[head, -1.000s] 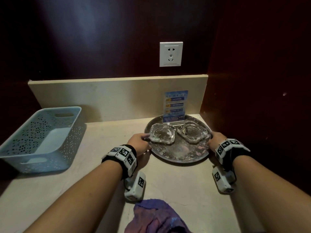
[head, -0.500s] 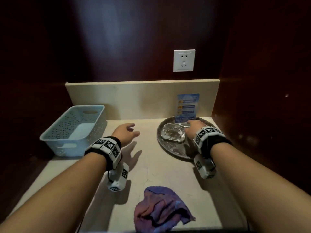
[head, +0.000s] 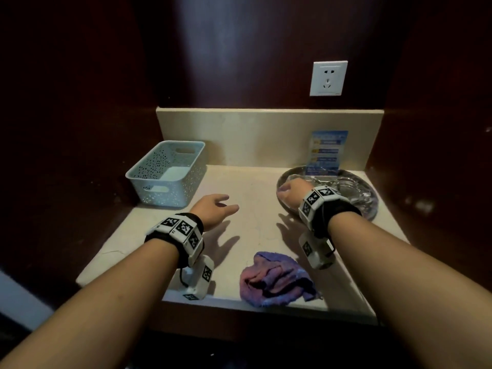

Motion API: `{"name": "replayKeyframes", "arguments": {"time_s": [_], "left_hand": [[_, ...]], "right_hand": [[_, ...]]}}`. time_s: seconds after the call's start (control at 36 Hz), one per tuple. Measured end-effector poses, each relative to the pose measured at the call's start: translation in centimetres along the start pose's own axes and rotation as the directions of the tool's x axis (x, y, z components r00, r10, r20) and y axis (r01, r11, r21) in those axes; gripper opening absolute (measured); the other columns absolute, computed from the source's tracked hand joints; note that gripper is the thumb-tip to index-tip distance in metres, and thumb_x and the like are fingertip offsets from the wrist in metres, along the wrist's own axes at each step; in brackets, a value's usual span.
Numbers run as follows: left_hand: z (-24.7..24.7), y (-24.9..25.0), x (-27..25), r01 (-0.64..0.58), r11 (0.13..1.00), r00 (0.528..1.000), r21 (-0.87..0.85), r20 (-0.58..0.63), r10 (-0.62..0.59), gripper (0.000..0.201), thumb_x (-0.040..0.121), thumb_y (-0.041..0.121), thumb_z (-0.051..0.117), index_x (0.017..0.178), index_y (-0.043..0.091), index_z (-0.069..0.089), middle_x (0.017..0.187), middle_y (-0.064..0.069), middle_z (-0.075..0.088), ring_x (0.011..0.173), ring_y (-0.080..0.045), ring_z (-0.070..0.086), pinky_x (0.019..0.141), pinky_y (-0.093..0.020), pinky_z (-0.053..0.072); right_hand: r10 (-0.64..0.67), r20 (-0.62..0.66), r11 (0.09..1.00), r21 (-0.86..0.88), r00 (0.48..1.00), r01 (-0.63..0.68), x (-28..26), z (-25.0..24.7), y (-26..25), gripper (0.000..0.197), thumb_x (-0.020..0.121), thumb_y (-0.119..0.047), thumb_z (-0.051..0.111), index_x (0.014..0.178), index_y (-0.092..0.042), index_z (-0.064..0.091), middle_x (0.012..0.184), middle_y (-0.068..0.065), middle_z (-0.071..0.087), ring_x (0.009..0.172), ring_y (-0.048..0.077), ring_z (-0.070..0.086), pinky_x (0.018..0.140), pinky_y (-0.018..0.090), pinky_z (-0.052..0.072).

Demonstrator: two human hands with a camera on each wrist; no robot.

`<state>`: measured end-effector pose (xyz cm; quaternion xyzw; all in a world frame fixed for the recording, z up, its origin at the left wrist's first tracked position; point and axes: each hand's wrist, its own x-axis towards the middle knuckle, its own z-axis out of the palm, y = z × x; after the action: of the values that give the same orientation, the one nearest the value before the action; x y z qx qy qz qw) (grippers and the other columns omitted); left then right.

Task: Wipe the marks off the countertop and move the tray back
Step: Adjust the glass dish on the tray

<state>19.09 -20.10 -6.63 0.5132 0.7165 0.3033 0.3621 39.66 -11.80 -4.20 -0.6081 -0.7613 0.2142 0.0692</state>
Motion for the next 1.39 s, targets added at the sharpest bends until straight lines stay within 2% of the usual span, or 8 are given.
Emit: {"name": "replayKeyframes", "arguments": {"time_s": [0.22,0.5,0.61,0.69,0.81,1.11,1.25,1.39], "left_hand": [[1.5,-0.9,-3.4,-0.083,0.995,0.989,0.058,0.130,0.075,0.066,0.081,0.041,0.067,0.138,0.016,0.044,0.133,-0.010,0.057,0.118,-0.031,0.057,0.102,-0.043,0.044],[1.1,-5.4,-7.7,-0.134,0.984,0.989,0.118,0.079,0.126,0.058,0.084,0.034,0.065,0.136,0.013,0.049,0.132,-0.012,0.058,0.120,-0.024,0.056,0.106,-0.034,0.040],[-0.2,-6.8,-9.2,-0.135,0.982,0.991,0.134,0.032,0.132,0.056,0.085,0.033,0.065,0.135,0.014,0.050,0.131,-0.011,0.059,0.118,-0.023,0.057,0.104,-0.033,0.042],[-1.6,-7.6,-10.2,-0.135,0.978,0.991,0.157,0.012,0.134,0.055,0.086,0.034,0.063,0.136,0.015,0.049,0.132,-0.009,0.058,0.119,-0.023,0.057,0.102,-0.032,0.043],[-3.5,-8.0,-10.7,-0.127,0.980,0.990,0.153,-0.034,0.134,0.054,0.086,0.033,0.063,0.135,0.016,0.050,0.132,-0.009,0.059,0.119,-0.023,0.057,0.105,-0.036,0.042],[-10.2,-6.1,-8.3,-0.094,0.977,0.957,0.190,-0.255,0.141,0.050,0.087,0.030,0.061,0.133,0.013,0.052,0.131,-0.009,0.060,0.120,-0.024,0.056,0.103,-0.032,0.041],[-13.2,-5.1,-5.9,-0.044,0.975,0.927,0.217,-0.355,0.122,0.051,0.085,0.035,0.061,0.133,0.018,0.053,0.131,-0.007,0.060,0.120,-0.023,0.056,0.104,-0.033,0.042],[-15.2,-3.8,-3.3,-0.008,0.951,0.884,0.309,-0.443,0.151,0.051,0.084,0.038,0.061,0.132,0.021,0.053,0.130,-0.004,0.061,0.120,-0.023,0.058,0.104,-0.035,0.045]], "right_hand": [[0.085,0.029,0.995,0.047,0.996,-0.086,-5.7,0.9,0.0,0.039,0.094,-0.037,0.052,0.124,-0.015,0.063,0.126,0.006,0.064,0.116,0.026,0.058,0.103,0.034,0.043],[0.136,0.250,0.991,-0.052,0.959,-0.127,-12.4,6.3,-1.6,0.096,0.067,-0.073,0.062,0.148,-0.030,0.032,0.155,0.003,0.032,0.141,0.026,0.033,0.114,0.035,0.026],[0.111,0.226,0.989,-0.123,0.968,-0.085,-13.6,8.9,-2.7,0.058,0.059,-0.063,0.070,0.107,-0.032,0.060,0.112,0.002,0.058,0.112,0.032,0.058,0.091,0.030,0.046],[0.130,0.113,0.972,-0.210,0.985,-0.104,-14.3,9.9,-3.4,0.045,0.070,-0.046,0.068,0.111,-0.030,0.063,0.119,0.009,0.053,0.107,0.037,0.058,0.091,0.034,0.048],[0.103,0.037,0.991,-0.089,0.994,-0.100,-13.9,9.8,-4.2,0.025,0.077,-0.030,0.063,0.099,-0.019,0.070,0.092,0.009,0.067,0.093,0.030,0.066,0.079,0.029,0.050],[-0.154,-0.203,0.988,-0.058,0.967,0.145,-8.2,5.0,-11.8,0.025,0.080,-0.029,0.061,0.103,-0.024,0.070,0.102,0.010,0.059,0.088,0.031,0.062,0.077,0.028,0.050],[-0.249,-0.210,0.968,-0.017,0.945,0.251,-4.3,3.1,-15.4,0.016,0.084,-0.031,0.061,0.096,-0.026,0.071,0.095,0.008,0.062,0.076,0.028,0.062,0.059,0.023,0.044],[-0.326,-0.231,0.932,0.084,0.916,0.353,0.6,2.1,-18.4,0.014,0.075,-0.047,0.065,0.078,-0.035,0.068,0.097,0.008,0.063,0.077,0.033,0.069,0.067,0.042,0.061]]}}
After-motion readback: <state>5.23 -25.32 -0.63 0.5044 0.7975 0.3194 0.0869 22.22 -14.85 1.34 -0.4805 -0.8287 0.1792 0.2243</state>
